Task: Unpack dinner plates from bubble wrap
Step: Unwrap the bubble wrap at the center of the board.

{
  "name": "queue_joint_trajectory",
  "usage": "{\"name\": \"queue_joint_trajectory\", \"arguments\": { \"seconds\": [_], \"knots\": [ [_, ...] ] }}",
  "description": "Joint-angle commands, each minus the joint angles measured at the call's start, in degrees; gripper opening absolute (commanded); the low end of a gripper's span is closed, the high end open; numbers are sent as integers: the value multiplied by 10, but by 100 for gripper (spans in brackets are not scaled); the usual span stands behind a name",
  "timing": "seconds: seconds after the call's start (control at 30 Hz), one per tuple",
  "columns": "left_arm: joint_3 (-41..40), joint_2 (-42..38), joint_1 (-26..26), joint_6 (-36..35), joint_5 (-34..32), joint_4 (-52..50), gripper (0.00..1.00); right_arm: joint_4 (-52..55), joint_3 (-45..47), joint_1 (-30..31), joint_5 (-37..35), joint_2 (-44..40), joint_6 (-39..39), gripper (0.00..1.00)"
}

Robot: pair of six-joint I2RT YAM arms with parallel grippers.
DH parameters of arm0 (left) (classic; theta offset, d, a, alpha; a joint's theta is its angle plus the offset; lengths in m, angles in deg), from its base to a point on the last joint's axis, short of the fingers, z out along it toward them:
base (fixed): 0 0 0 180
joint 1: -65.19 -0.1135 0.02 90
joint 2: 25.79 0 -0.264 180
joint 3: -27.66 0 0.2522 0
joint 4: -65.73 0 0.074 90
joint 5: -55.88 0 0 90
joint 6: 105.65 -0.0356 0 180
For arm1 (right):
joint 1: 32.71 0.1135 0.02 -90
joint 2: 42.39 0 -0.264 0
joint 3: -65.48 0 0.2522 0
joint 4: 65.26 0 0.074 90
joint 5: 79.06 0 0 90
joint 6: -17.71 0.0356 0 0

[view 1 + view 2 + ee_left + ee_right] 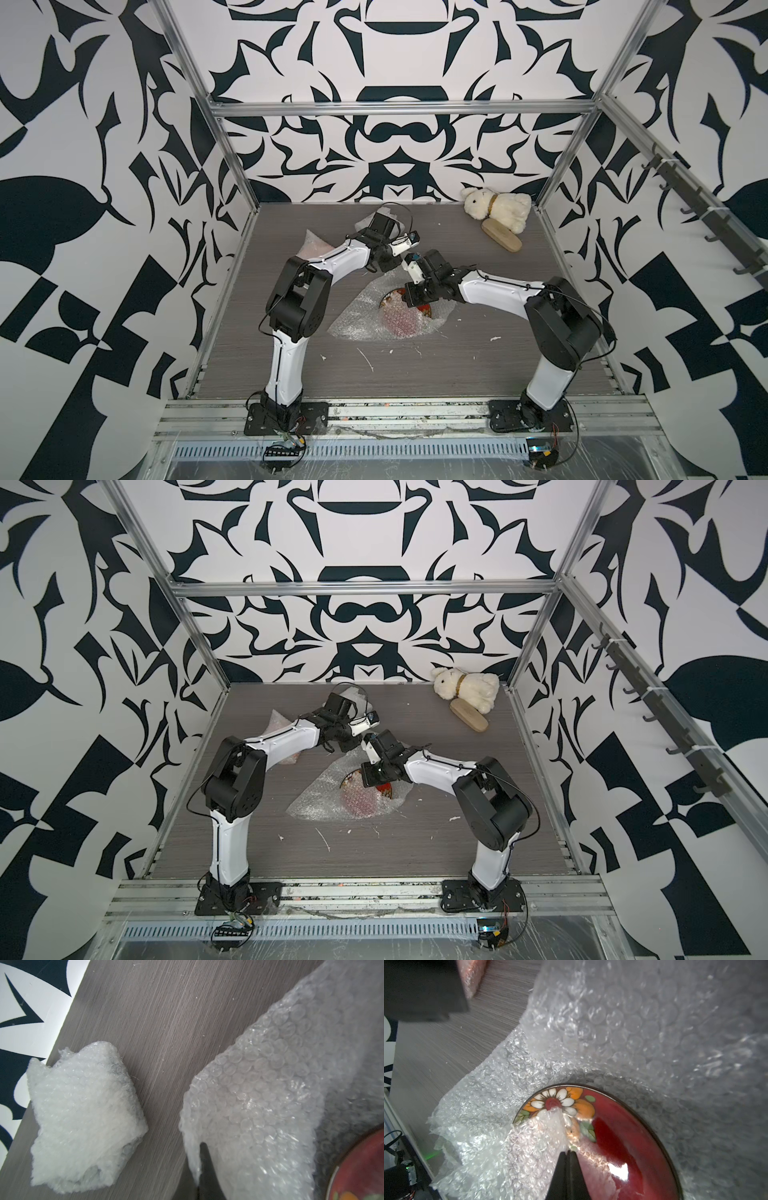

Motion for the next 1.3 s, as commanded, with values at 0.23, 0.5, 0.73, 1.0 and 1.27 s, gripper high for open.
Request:
{"name": "queue_joint_trajectory", "arguments": {
  "seconds": [0.23,0.5,0.73,1.0,1.27],
  "knots": [
    [13,16,-1,0,10,-18,0,0,22,3,22,-49,-6,0],
    [17,18,-1,-1,5,-16,0,0,57,6,43,-87,-15,0],
    [22,22,-1,-3,4,-19,0,7,86,13,65,-120,-23,0],
    [26,26,-1,-2,-1,-22,0,20,105,23,82,-142,-30,0],
    [30,31,-1,-2,-5,-21,0,34,133,38,98,-162,-36,0]
  ]
}}
